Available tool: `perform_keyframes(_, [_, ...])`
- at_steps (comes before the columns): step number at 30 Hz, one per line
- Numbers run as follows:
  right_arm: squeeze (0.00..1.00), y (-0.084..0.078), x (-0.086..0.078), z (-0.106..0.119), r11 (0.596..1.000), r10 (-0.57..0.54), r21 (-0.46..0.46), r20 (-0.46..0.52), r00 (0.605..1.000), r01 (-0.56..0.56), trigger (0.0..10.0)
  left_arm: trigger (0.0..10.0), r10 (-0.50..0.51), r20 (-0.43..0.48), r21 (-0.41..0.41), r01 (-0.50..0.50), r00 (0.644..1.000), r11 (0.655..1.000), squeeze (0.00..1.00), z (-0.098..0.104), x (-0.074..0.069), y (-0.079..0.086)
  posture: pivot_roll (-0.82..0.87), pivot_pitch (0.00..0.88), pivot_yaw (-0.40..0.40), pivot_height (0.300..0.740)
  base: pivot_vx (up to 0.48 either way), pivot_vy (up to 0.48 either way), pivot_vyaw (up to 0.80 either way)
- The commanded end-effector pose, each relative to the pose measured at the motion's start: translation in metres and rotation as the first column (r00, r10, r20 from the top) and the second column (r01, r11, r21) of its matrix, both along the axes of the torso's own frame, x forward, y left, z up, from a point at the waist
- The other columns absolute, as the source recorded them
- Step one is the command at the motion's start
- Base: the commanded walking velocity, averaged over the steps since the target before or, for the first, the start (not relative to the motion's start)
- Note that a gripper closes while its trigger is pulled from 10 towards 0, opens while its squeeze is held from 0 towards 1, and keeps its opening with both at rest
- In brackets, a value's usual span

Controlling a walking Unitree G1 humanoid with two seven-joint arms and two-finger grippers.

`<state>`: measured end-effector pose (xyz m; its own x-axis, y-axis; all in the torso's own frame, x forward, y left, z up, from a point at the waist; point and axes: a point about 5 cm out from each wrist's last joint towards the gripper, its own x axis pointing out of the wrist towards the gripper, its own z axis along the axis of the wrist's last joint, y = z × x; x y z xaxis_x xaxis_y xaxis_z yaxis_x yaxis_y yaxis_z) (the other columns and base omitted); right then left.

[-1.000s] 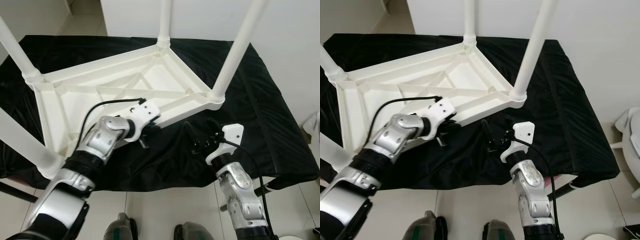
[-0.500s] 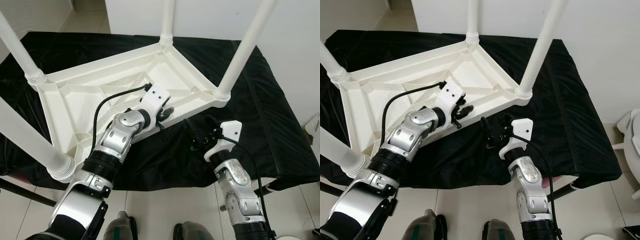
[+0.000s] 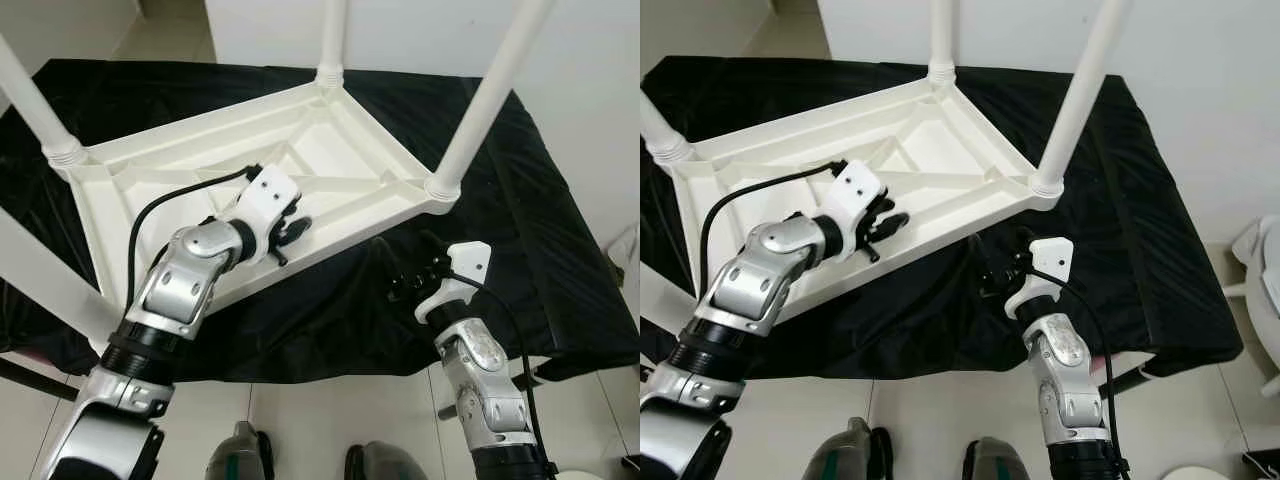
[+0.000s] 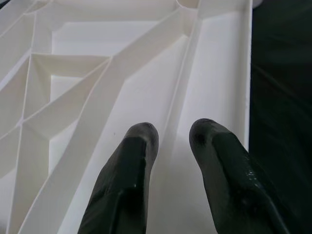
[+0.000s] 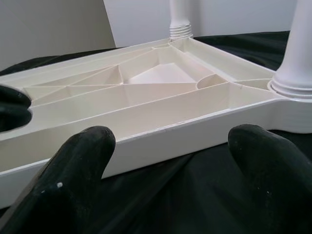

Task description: Building children table

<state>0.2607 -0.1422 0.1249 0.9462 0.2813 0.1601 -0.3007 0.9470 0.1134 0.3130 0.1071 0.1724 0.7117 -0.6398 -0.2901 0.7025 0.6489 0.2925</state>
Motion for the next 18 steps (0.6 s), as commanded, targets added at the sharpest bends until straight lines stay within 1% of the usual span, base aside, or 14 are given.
perform_keyframes(1, [0.00,-0.001,-0.001,-0.003,1.000,-0.004,-0.007,-0.016,1.000,0.004,10.0,10.0,-0.060,-0.021,0.018,0.061,0.998,0.998,0.00,0.000,-0.006,0.001,-0.11,0.063,0.013,0.740,0.000,0.000,0.00])
perform_keyframes(3, [0.00,0.000,-0.001,-0.004,1.000,0.001,-0.007,-0.017,1.000,-0.001,10.0,10.0,-0.049,-0.033,0.059,0.050,0.998,0.997,0.00,-0.002,-0.012,0.011,-0.10,0.063,0.008,0.740,0.000,0.000,0.00])
perform_keyframes(4, [0.00,0.001,0.000,-0.004,1.000,0.004,-0.008,-0.017,1.000,-0.004,10.0,10.0,-0.038,-0.034,0.067,0.040,0.999,0.997,0.00,-0.002,-0.013,0.015,-0.10,0.063,0.008,0.740,0.000,0.000,0.00])
perform_keyframes(5, [0.00,0.001,0.000,-0.004,1.000,0.004,-0.008,-0.017,1.000,-0.004,10.0,10.0,-0.038,-0.034,0.067,0.040,0.999,0.997,0.00,-0.002,-0.013,0.015,-0.10,0.063,0.008,0.740,0.000,0.000,0.00])
perform_keyframes(7, [0.00,0.002,0.001,-0.003,1.000,0.013,-0.009,-0.015,1.000,-0.013,10.0,10.0,-0.016,-0.051,0.074,0.019,0.999,0.997,0.00,0.002,-0.020,0.024,-0.09,0.059,0.005,0.740,0.000,0.000,0.00])
perform_keyframes(13, [0.00,0.003,0.001,-0.003,1.000,0.015,-0.010,-0.014,1.000,-0.015,10.0,10.0,-0.019,-0.061,0.075,0.024,0.998,0.997,0.00,0.004,-0.025,0.026,-0.09,0.057,0.005,0.740,0.000,0.000,0.00])
perform_keyframes(14, [0.00,0.003,0.000,-0.003,1.000,0.017,-0.011,-0.015,1.000,-0.018,10.0,10.0,-0.038,-0.100,0.115,0.049,0.994,0.992,0.00,-0.002,-0.036,0.036,-0.09,0.057,0.005,0.740,0.000,0.000,0.00])
perform_keyframes(15, [0.00,0.003,0.000,-0.003,1.000,0.017,-0.011,-0.015,1.000,-0.018,10.0,10.0,-0.038,-0.100,0.115,0.049,0.994,0.992,0.00,-0.002,-0.036,0.036,-0.09,0.057,0.005,0.740,0.000,0.000,0.00])
perform_keyframes(16, [0.00,0.003,0.000,-0.003,1.000,0.020,-0.013,-0.015,1.000,-0.020,10.0,10.0,-0.061,-0.127,0.144,0.079,0.990,0.986,0.00,-0.006,-0.044,0.043,-0.09,0.057,0.005,0.740,0.000,0.000,0.00])
perform_keyframes(18, [0.00,0.003,0.000,-0.003,1.000,0.020,-0.013,-0.015,1.000,-0.021,10.0,10.0,-0.065,-0.131,0.147,0.084,0.989,0.985,0.00,-0.007,-0.045,0.043,-0.09,0.057,0.005,0.740,0.000,0.000,0.00])
